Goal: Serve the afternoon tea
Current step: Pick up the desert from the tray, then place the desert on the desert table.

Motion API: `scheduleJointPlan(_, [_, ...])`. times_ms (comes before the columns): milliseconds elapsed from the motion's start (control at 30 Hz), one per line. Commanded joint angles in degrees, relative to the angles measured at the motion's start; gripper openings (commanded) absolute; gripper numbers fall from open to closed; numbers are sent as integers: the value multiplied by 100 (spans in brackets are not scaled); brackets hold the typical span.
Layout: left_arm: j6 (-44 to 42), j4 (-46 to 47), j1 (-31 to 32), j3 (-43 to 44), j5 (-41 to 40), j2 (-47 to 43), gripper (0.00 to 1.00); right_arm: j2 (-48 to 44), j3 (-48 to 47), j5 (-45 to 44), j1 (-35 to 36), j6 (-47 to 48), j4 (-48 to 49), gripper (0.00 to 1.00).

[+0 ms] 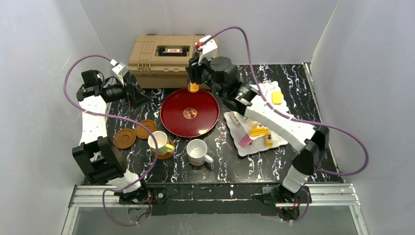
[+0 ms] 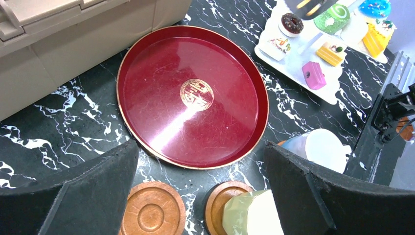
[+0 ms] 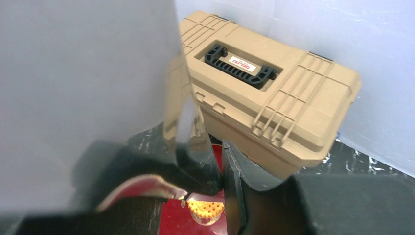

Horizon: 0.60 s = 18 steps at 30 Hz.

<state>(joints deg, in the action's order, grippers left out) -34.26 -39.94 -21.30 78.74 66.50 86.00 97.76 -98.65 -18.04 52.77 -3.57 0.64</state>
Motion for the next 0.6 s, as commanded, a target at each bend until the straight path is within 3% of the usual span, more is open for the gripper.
scheduleJointPlan(0, [25, -145, -35, 71, 284, -228, 98, -847, -33, -216, -21, 135, -710, 39])
scheduleJointPlan(567, [12, -152, -33, 65, 290, -245, 98, -2923, 184, -1163, -22, -81, -3198, 42])
